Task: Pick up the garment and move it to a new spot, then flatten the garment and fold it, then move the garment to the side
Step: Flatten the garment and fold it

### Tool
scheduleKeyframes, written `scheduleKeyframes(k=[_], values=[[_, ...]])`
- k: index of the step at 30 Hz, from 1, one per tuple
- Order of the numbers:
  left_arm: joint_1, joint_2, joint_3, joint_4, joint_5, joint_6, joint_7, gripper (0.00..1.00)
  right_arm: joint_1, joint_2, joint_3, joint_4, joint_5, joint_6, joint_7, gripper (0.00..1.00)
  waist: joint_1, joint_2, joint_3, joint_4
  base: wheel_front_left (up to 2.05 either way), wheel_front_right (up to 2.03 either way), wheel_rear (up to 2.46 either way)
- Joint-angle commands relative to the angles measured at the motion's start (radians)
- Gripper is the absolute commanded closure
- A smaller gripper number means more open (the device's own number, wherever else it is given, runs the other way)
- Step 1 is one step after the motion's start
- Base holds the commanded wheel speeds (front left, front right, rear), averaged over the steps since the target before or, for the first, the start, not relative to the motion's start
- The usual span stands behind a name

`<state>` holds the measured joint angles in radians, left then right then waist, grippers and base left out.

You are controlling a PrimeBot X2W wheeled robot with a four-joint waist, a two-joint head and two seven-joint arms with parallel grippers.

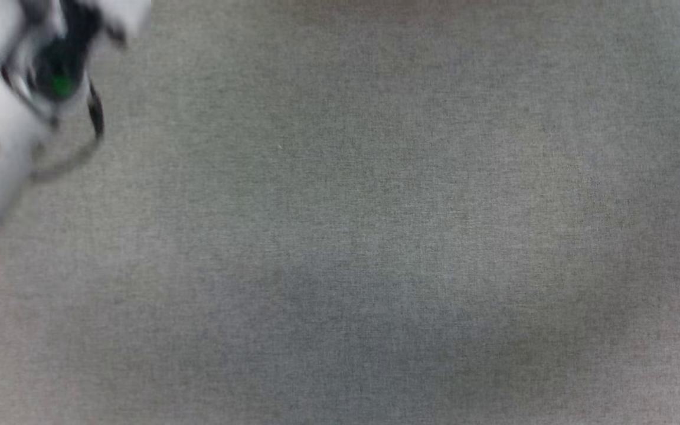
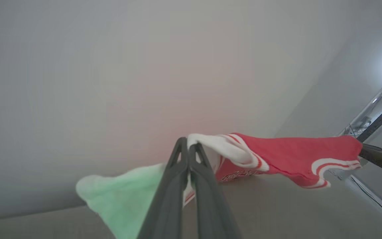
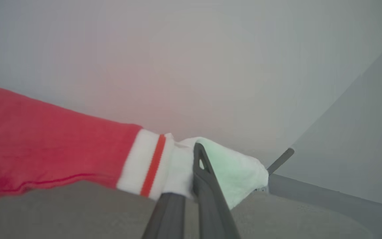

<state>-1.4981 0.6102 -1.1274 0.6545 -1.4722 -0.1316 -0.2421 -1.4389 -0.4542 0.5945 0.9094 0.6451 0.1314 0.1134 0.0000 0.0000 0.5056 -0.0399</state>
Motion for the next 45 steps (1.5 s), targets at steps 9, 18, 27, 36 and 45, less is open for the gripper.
scheduleKeyframes(k=[9, 18, 27, 36, 45], values=[[0.419, 0.132, -0.005, -0.281, -0.020, 0.003, -0.021, 1.00, 0.479, -0.255, -0.010, -0.474, 0.149, -0.001, 0.207, 1.00, 0.0000, 0.0000, -0.095, 0.013, 0.00, 0.00, 0.00], [0.721, 0.244, -0.015, -0.484, 0.027, 0.003, -0.021, 1.00, 0.962, -0.334, -0.248, -0.836, 0.145, -0.002, 0.420, 1.00, 0.0000, 0.0000, -0.178, 0.024, 0.00, 0.00, 0.00], [0.909, 0.356, -0.034, -0.625, 0.024, 0.008, -0.022, 1.00, 1.301, -0.250, -0.450, -1.093, 0.090, -0.001, 0.644, 1.00, 0.0000, 0.0000, -0.221, 0.016, 0.00, 0.00, 0.00], [1.069, 0.465, -0.046, -0.833, 0.017, 0.049, -0.022, 1.00, 1.598, -0.150, -0.641, -1.342, 0.064, -0.001, 0.856, 1.00, 0.0000, 0.0000, -0.227, 0.024, 0.00, 0.00, 0.00], [1.049, 0.402, -0.062, -0.818, 0.036, 0.056, 0.003, 1.00, 1.586, -0.084, -0.622, -1.337, 0.044, -0.001, 0.898, 1.00, 0.0000, 0.0000, -0.214, 0.025, 0.00, 0.00, 0.00]])
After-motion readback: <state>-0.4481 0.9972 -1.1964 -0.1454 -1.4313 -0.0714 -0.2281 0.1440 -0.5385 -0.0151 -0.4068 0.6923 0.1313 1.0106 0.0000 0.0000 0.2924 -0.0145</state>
